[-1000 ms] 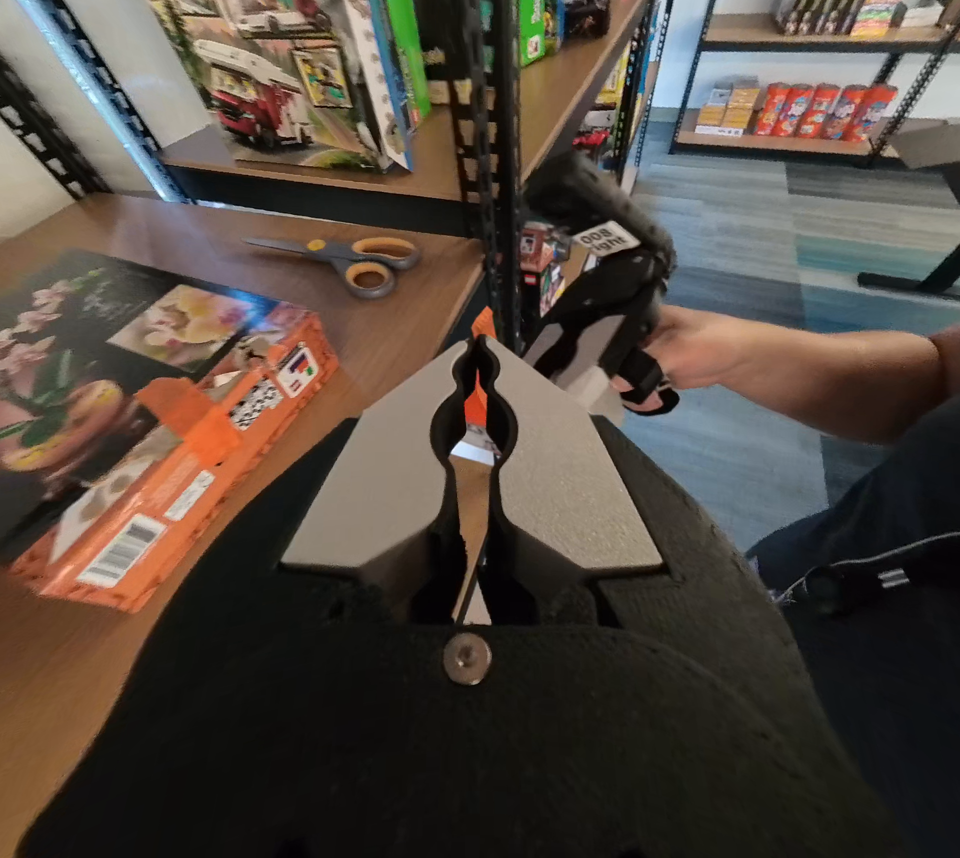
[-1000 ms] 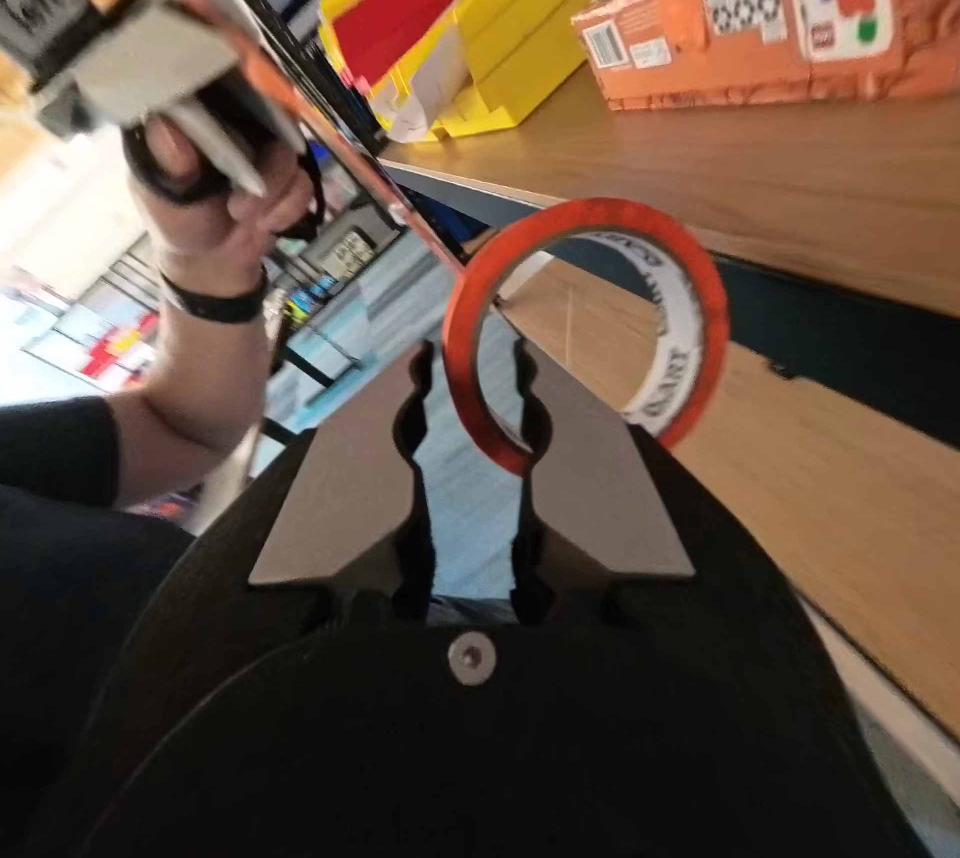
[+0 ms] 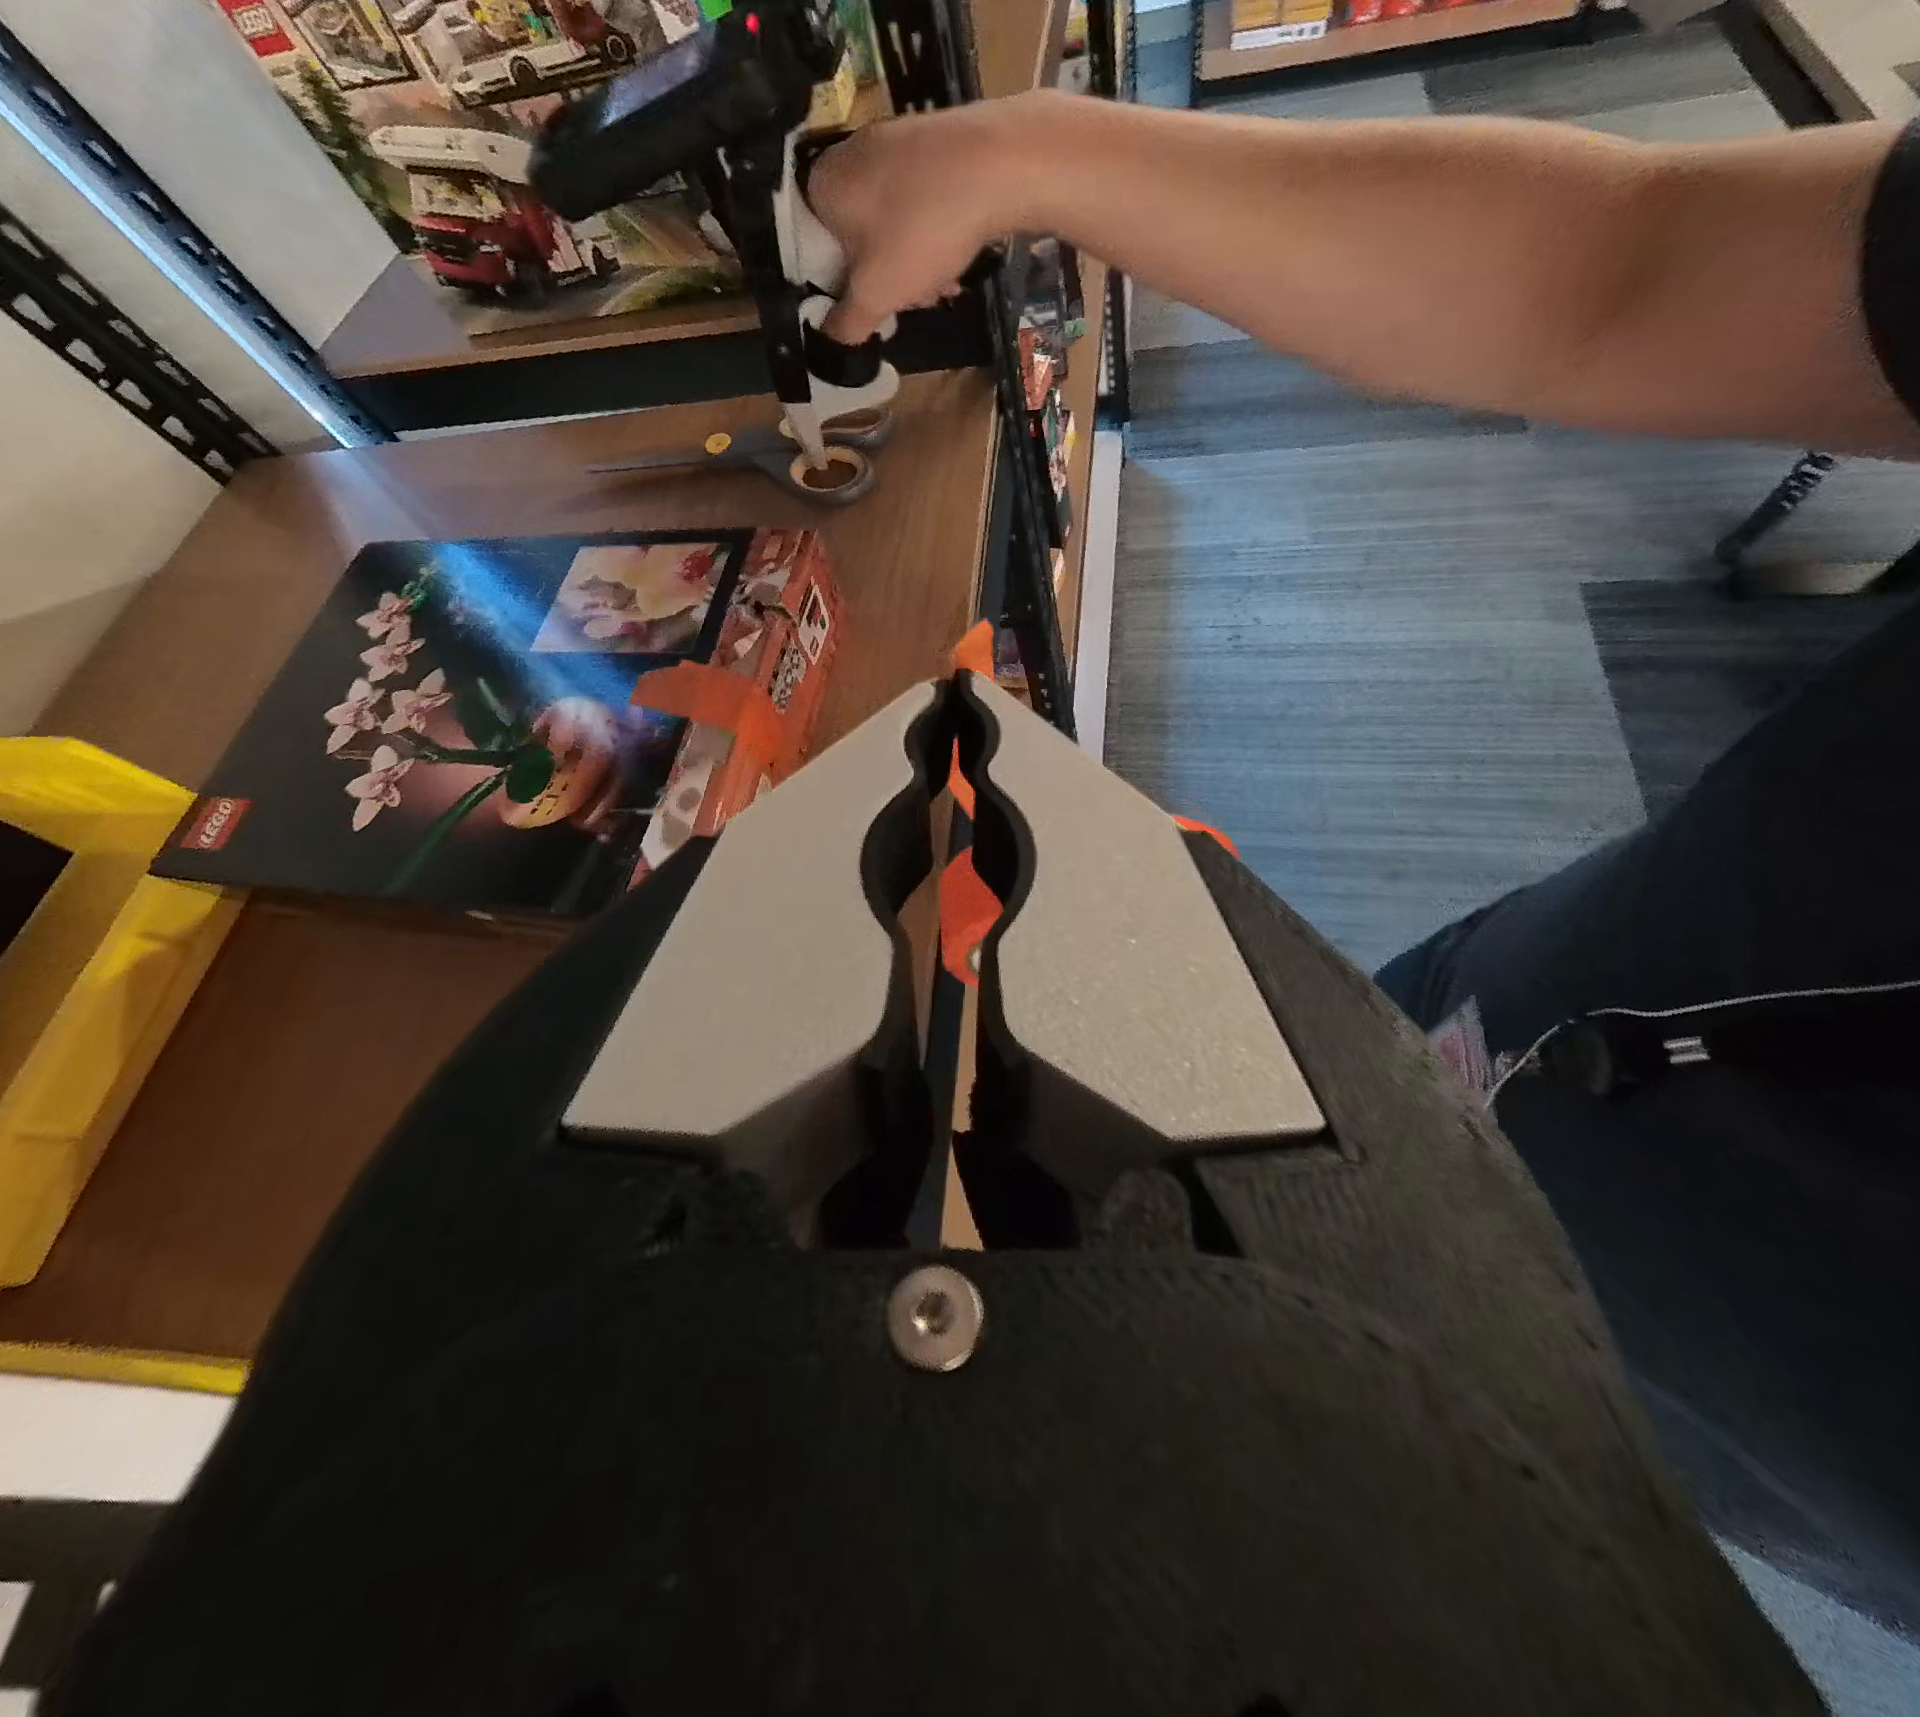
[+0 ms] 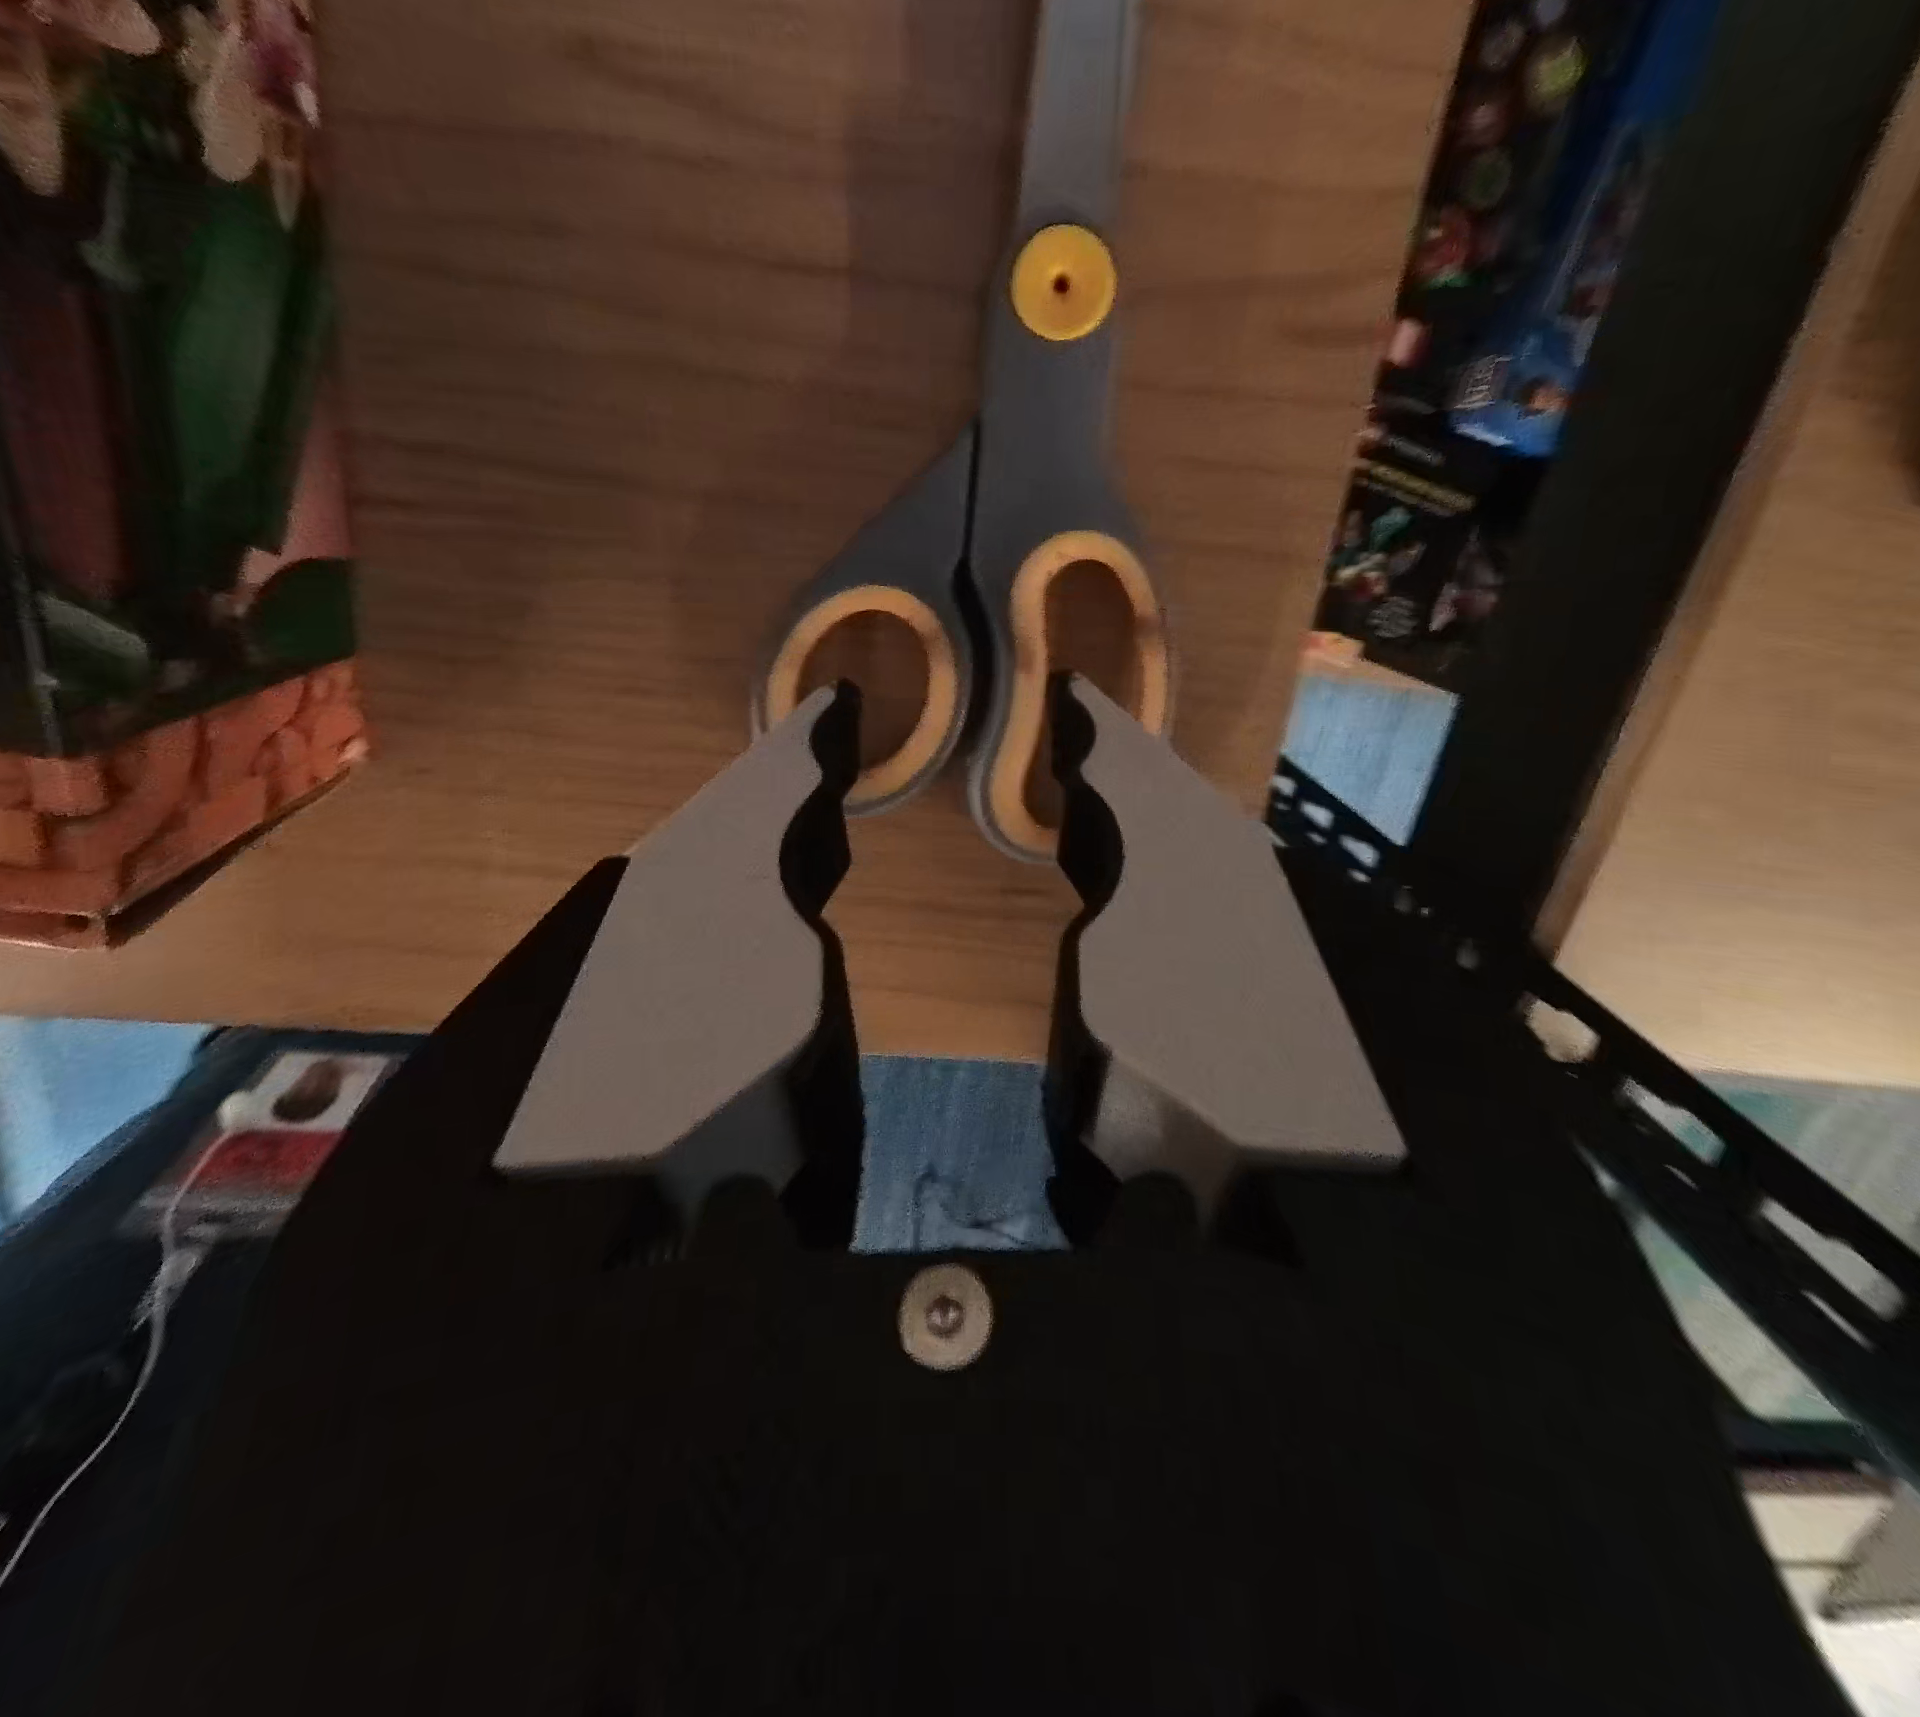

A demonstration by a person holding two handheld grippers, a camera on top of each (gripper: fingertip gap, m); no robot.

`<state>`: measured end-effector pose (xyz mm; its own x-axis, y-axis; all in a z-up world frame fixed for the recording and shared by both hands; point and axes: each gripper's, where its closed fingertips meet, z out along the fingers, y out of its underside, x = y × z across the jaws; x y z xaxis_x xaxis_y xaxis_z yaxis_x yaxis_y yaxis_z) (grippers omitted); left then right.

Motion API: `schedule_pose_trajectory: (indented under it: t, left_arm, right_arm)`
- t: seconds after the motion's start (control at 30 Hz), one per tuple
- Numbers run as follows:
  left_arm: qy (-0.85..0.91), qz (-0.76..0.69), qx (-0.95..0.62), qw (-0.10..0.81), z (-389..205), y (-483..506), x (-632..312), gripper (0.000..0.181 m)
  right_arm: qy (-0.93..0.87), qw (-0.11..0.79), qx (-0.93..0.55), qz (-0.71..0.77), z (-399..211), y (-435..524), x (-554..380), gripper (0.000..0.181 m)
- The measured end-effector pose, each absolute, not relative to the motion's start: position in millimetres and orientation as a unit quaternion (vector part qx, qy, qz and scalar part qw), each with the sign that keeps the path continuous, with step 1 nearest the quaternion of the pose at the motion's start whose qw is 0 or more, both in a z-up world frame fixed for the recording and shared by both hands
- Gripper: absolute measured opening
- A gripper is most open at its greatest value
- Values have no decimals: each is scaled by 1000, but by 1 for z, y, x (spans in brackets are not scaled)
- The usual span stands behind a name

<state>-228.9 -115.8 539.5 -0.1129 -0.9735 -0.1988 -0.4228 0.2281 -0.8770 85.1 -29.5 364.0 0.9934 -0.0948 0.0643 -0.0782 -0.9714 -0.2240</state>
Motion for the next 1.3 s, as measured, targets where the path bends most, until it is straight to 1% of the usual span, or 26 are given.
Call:
schedule_pose_trajectory:
  t: [0.03,0.07,0.13,0.2,0.23,0.27,0.37,0.47,0.6,0.77,1.03,1.13,1.2,1.23,1.3]
  left_arm:
    - [670,-337,-521,408,538,-113,-234,0]
    - [673,-339,-518,405,537,-111,-238,0]
    - [680,-342,-512,398,534,-108,-246,0]
    - [686,-344,-507,392,532,-105,-253,0]
    - [689,-345,-505,389,531,-104,-257,0]
    - [692,-343,-502,388,530,-103,-259,0]
    - [696,-345,-494,390,530,-101,-265,0]
    - [698,-351,-487,390,531,-102,-268,0]
    - [701,-358,-477,392,533,-106,-268,0]
    - [698,-375,-466,395,538,-108,-258,0]
    - [699,-379,-463,393,537,-111,-244,0]
    - [696,-382,-462,394,540,-112,-240,0]
    - [697,-382,-461,396,541,-114,-238,0]
    - [696,-383,-460,396,541,-115,-237,0]
    - [696,-384,-459,396,541,-116,-235,0]
  right_arm:
    - [49,110,-992,-22,362,-27,82,34]
    - [53,113,-992,-34,362,-25,85,28]
    - [53,99,-992,-61,359,-26,90,28]
    - [60,81,-993,-67,355,-28,92,35]
    - [73,84,-992,-64,355,-26,93,43]
    - [76,82,-992,-52,354,-24,92,42]
    - [88,97,-991,-7,352,-15,85,22]
    - [79,75,-994,-9,352,-26,76,22]
    - [66,37,-997,-6,352,-65,48,22]
    - [58,62,-996,-8,352,-82,36,22]
    - [33,52,-998,12,353,-114,23,22]
    - [37,43,-998,9,354,-119,27,24]
    - [53,28,-998,10,355,-126,29,43]
    - [53,25,-998,9,356,-129,30,47]
    - [49,28,-998,8,358,-132,29,46]
